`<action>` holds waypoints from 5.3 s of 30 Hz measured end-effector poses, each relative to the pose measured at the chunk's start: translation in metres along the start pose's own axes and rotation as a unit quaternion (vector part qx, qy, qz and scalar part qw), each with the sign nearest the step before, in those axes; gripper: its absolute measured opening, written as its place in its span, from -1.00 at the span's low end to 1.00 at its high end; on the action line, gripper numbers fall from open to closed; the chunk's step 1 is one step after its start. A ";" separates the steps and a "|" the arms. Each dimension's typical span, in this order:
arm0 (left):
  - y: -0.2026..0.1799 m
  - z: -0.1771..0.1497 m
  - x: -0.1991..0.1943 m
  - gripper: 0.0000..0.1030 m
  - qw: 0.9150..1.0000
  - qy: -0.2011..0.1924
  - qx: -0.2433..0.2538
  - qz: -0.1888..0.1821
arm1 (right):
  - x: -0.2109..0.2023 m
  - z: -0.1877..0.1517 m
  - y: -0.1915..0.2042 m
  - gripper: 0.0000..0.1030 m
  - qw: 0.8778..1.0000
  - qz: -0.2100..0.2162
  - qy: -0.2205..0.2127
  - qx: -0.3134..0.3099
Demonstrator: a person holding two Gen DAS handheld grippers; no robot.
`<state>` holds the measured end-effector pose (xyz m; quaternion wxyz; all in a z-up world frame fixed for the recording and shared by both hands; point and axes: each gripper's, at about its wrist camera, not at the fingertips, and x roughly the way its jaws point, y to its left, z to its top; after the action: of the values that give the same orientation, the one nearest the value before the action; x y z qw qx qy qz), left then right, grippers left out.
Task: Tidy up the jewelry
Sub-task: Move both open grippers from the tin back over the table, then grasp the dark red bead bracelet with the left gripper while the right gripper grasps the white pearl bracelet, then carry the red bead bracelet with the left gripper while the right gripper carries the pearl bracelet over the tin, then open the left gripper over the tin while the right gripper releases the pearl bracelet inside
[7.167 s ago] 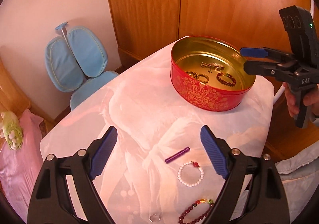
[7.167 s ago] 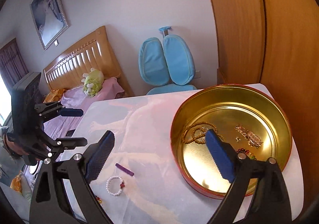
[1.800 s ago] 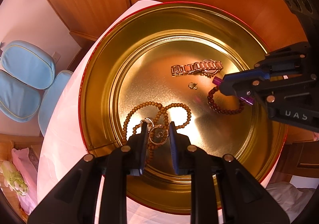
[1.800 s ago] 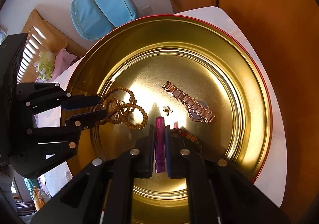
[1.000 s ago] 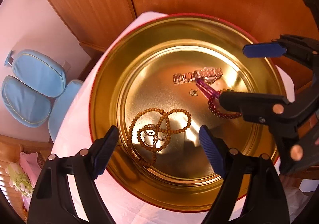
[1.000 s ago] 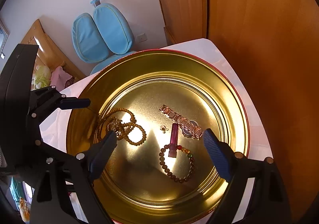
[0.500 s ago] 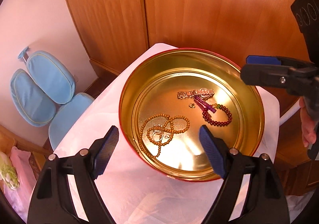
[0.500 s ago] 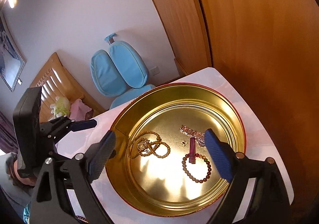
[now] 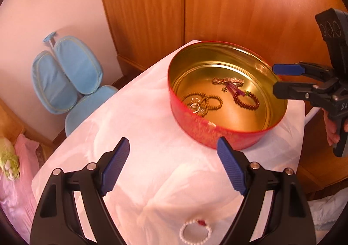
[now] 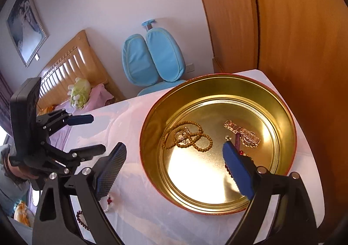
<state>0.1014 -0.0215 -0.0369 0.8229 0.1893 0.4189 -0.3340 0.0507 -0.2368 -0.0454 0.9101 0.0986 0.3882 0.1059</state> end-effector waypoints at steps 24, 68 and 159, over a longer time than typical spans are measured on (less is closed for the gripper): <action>0.000 -0.167 -0.030 0.57 0.995 0.094 0.007 0.016 | 0.078 -0.073 0.146 0.77 0.962 0.097 0.124 -0.225; -0.006 -0.193 -0.033 -0.82 0.996 0.072 -0.034 -0.050 | 0.088 -0.100 0.149 -0.87 0.965 0.074 0.132 -0.214; -0.061 0.120 0.108 -0.81 0.987 0.138 0.063 -0.054 | 0.034 0.084 -0.089 -0.87 0.978 -0.103 0.169 0.059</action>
<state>0.1717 -0.1782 -0.0579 0.7244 0.2618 0.5162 -0.3744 0.1450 -0.3212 -0.0348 0.8301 0.0924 0.5499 0.0031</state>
